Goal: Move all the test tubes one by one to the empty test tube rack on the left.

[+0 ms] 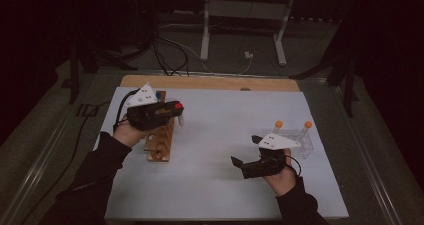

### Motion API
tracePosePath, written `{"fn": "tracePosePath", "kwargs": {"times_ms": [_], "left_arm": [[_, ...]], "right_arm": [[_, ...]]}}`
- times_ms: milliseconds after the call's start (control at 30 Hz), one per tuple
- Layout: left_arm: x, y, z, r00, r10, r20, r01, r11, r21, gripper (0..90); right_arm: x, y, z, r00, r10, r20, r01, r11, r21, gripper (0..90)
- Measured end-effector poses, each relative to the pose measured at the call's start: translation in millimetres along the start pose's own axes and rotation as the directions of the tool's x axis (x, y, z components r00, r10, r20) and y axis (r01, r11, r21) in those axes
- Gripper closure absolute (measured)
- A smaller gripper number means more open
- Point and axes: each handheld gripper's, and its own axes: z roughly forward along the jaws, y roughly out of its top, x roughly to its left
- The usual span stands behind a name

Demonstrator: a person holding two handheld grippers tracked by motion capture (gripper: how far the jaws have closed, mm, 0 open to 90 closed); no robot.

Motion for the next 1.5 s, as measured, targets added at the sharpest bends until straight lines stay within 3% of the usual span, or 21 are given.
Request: {"fn": "tracePosePath", "kwargs": {"times_ms": [300, 733, 1500], "left_arm": [[18.0, -8.9, -19.2, 0.9966, -0.024, -0.079, 0.025, 0.9997, 0.004, 71.8], [40.6, -31.3, -31.4, 0.9802, -0.058, -0.189, 0.064, 0.9976, 0.027, 71.8], [46.2, -74.7, -9.9, 0.9732, -0.119, -0.197, 0.136, 0.9880, 0.073, 71.8]], "right_arm": [[0.5, -0.1, 0.7, 1.0000, -0.002, -0.003, 0.002, 1.000, -0.001, 0.0], [0.4, -0.4, -0.9, 1.0000, 0.002, -0.008, -0.002, 1.000, -0.006, 0.0], [-1.2, -1.2, -3.9, 1.0000, 0.006, -0.004, -0.006, 1.000, -0.016, 0.0]]}}
